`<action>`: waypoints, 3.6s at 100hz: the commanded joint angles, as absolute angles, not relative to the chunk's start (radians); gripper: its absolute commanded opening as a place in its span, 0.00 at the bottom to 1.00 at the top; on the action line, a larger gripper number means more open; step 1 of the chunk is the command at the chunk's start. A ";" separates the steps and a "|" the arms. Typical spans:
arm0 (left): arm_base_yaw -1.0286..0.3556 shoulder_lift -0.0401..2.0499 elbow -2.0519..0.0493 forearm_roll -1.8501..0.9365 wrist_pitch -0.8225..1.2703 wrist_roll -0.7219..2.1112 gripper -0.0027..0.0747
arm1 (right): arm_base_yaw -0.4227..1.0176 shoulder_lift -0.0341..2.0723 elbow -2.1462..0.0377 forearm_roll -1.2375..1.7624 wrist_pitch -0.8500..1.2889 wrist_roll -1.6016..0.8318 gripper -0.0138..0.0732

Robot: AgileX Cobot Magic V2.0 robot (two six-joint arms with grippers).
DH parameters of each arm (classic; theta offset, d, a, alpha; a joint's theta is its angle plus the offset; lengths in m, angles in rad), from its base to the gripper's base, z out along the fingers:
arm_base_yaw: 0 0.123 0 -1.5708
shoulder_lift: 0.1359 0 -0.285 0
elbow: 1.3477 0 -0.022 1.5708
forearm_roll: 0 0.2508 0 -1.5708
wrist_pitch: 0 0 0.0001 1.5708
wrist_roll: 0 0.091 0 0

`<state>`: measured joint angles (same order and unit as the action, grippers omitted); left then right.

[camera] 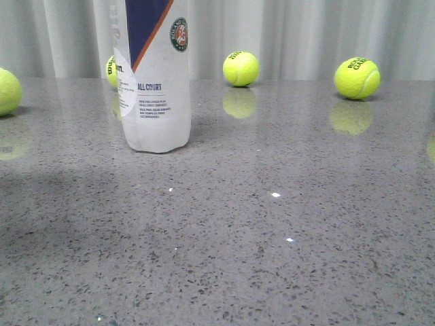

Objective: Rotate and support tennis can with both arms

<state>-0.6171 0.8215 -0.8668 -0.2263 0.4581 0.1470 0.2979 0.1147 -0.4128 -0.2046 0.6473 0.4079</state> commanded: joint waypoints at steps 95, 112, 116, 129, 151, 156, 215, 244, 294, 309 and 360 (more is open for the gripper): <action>-0.575 0.499 -0.467 0.012 0.135 0.065 0.01 | 0.292 0.126 -0.437 -0.226 0.564 0.404 0.08; -0.445 0.422 -0.351 0.012 0.021 0.065 0.01 | 0.292 0.126 -0.437 -0.226 0.564 0.404 0.08; -0.413 0.397 -0.320 0.012 0.006 0.065 0.01 | 0.292 0.126 -0.437 -0.226 0.564 0.404 0.08; -0.329 0.294 -0.232 0.000 0.000 0.064 0.01 | 0.292 0.126 -0.437 -0.226 0.564 0.404 0.08; -0.181 0.106 -0.086 -0.025 0.000 0.064 0.01 | 0.292 0.126 -0.437 -0.226 0.564 0.404 0.08; -0.149 0.065 -0.058 -0.025 0.000 0.064 0.01 | 0.292 0.126 -0.437 -0.226 0.564 0.404 0.08; -0.097 -0.044 0.044 -0.068 0.022 0.064 0.01 | 0.292 0.126 -0.436 -0.226 0.565 0.404 0.08; -0.097 -0.044 0.044 -0.068 0.022 0.064 0.01 | 0.292 0.126 -0.436 -0.226 0.565 0.404 0.08; -0.097 -0.044 0.044 -0.068 0.022 0.064 0.01 | 0.289 0.126 -0.417 -0.240 0.523 0.404 0.08; -0.097 -0.044 0.044 -0.068 0.022 0.064 0.01 | 0.210 0.126 -0.342 -0.211 0.390 0.399 0.08; -0.097 -0.044 0.044 -0.068 0.022 0.064 0.01 | -0.117 0.023 0.011 -0.030 -0.085 0.040 0.08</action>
<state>-0.0985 -0.0044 -0.0033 -0.0601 0.0956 0.0714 -0.1079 0.0541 0.0052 -0.0327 0.0093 0.0564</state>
